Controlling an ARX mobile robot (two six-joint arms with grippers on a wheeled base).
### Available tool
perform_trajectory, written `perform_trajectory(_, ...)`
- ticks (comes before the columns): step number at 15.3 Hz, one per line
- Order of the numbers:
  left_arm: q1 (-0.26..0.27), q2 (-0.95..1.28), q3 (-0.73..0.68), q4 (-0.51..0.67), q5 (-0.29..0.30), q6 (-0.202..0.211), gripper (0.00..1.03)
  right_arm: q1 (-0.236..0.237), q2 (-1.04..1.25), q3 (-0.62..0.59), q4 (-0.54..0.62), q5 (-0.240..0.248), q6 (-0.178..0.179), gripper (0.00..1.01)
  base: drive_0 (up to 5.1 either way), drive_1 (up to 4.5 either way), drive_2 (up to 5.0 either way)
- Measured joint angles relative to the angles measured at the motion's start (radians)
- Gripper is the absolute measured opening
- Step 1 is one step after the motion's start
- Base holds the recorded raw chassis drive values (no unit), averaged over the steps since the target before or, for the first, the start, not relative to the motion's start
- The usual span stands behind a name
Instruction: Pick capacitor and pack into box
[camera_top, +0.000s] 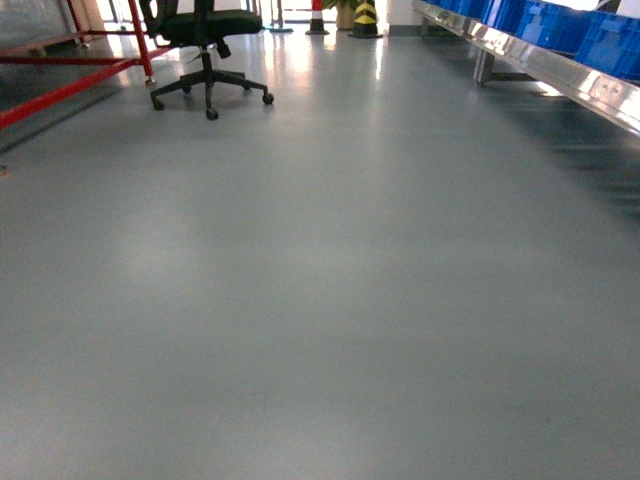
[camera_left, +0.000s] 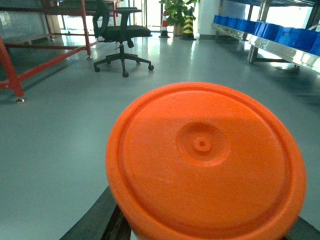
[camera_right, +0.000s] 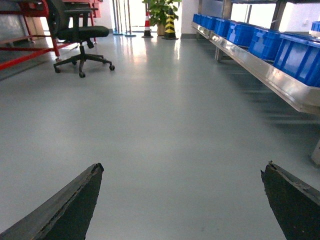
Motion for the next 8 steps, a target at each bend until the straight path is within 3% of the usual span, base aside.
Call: perform_trajectory(8,0.002,0.0,0.0,0.003,0.001,0.0,0.44,0.0,0.0,0.0,-0.005,0.0,0.0,0.98,-5.0,2.47,2.5)
